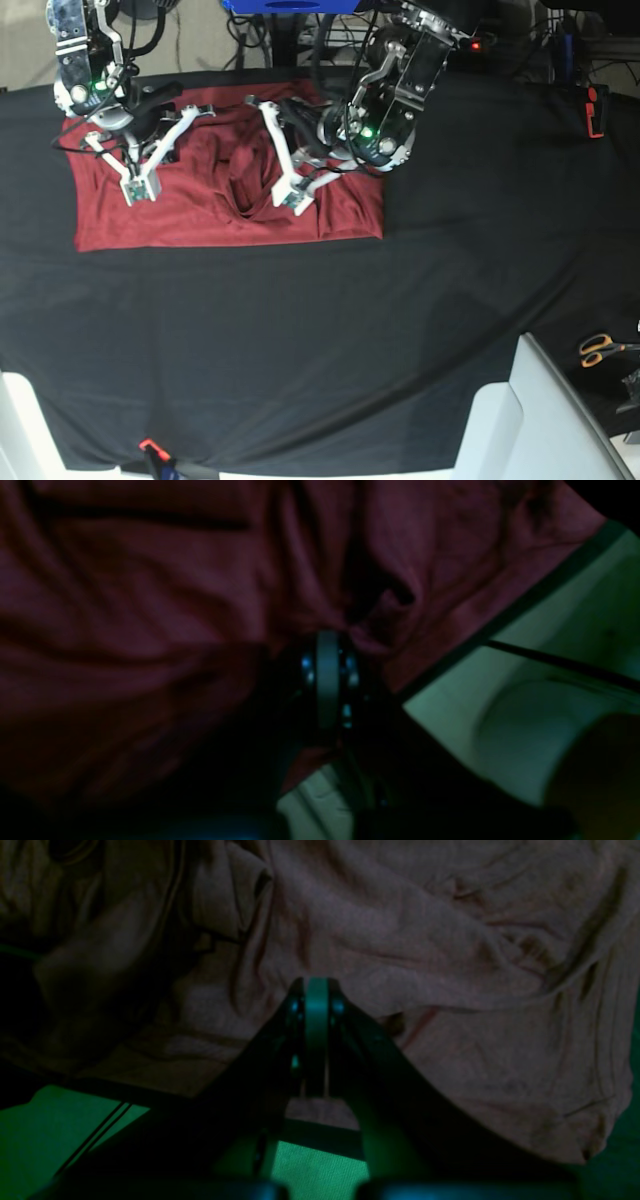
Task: Fold the T-shirt properly
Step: 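Pull the folded fabric with the left gripper to square the fold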
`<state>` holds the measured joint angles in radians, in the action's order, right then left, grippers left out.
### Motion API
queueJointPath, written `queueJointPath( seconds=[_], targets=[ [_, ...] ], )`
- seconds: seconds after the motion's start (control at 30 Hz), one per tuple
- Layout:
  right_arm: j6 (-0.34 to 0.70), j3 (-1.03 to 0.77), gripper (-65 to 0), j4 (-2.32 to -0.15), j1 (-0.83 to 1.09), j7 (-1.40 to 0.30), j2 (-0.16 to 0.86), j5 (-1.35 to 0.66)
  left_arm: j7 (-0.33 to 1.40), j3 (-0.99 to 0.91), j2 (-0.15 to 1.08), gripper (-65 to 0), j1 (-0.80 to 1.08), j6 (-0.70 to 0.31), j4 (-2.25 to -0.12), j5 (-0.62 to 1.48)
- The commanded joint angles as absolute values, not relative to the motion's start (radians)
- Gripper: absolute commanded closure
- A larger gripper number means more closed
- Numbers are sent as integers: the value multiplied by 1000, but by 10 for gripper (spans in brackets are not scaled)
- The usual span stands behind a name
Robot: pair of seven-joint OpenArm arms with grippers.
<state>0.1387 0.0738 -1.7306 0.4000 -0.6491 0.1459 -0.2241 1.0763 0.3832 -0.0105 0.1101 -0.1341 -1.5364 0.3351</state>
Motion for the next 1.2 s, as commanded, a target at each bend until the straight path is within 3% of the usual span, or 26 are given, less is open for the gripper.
queueJointPath(
  seconds=[0.0,0.17,0.37,0.53,0.77,0.9,1.17],
  targets=[
    [140,70,-6,-1745,398,-630,151,-228,1066,389,-24,0,85,-137,-1535,390],
    [140,70,-6,-1745,398,-630,151,-228,1066,390,-19,0,28,-137,-1477,575],
    [140,68,-6,-1745,395,-630,151,-228,1067,389,-19,0,-8,-137,-1481,590],
    [140,68,-6,-1745,392,-630,151,-228,1072,378,16,0,-16,-130,-1607,584],
    [140,68,-6,-1745,390,-630,151,-228,1073,429,140,0,50,127,-1664,582],
    [140,68,-6,-1744,389,-630,151,-228,1073,479,196,0,70,139,-1662,584],
    [140,68,-6,-1744,390,-630,151,-228,1073,501,193,0,70,139,-1661,584]
  ],
)
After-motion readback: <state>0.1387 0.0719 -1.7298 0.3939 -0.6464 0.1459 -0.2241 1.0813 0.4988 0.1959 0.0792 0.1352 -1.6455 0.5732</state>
